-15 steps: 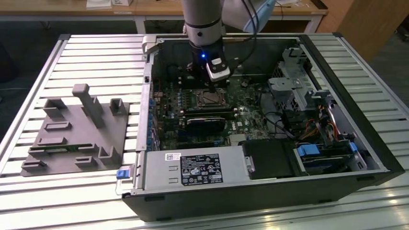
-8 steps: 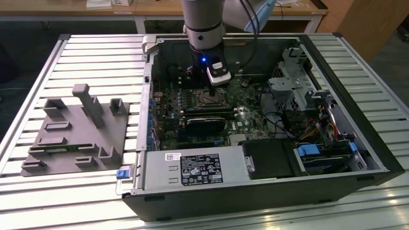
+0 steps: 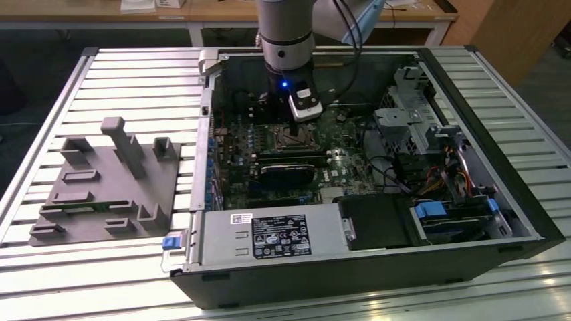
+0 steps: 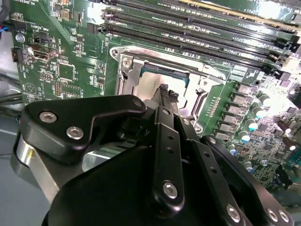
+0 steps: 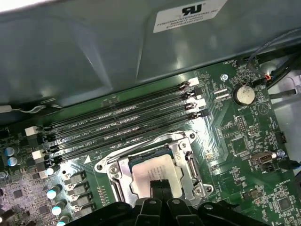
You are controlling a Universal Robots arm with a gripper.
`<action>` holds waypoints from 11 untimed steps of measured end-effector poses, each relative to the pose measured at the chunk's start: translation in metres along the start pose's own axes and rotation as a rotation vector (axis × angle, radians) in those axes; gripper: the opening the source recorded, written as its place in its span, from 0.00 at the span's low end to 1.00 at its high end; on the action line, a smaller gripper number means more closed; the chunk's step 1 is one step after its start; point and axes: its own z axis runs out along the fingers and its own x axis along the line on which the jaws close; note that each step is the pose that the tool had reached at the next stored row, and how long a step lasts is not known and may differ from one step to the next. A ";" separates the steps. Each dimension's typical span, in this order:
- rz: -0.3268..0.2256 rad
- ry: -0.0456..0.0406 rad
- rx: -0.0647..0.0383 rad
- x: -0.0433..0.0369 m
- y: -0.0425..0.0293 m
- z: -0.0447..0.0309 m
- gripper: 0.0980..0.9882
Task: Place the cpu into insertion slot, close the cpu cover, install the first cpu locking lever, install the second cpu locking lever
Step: 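Install the first cpu locking lever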
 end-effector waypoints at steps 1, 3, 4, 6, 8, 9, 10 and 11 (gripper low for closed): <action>0.000 0.0000 0.000 0.0000 0.0000 0.0000 0.01; -0.001 0.0002 0.000 -0.0001 0.0001 -0.0009 0.01; -0.003 0.0001 -0.001 -0.0003 0.0002 -0.0021 0.01; -0.005 0.0004 -0.001 -0.0007 0.0004 -0.0061 0.01; -0.008 0.0005 -0.001 -0.0013 0.0008 -0.0109 0.01; -0.009 0.0007 -0.001 -0.0016 0.0009 -0.0134 0.01; -0.010 0.0007 -0.001 -0.0019 0.0011 -0.0154 0.01; -0.011 0.0008 -0.001 -0.0020 0.0012 -0.0168 0.01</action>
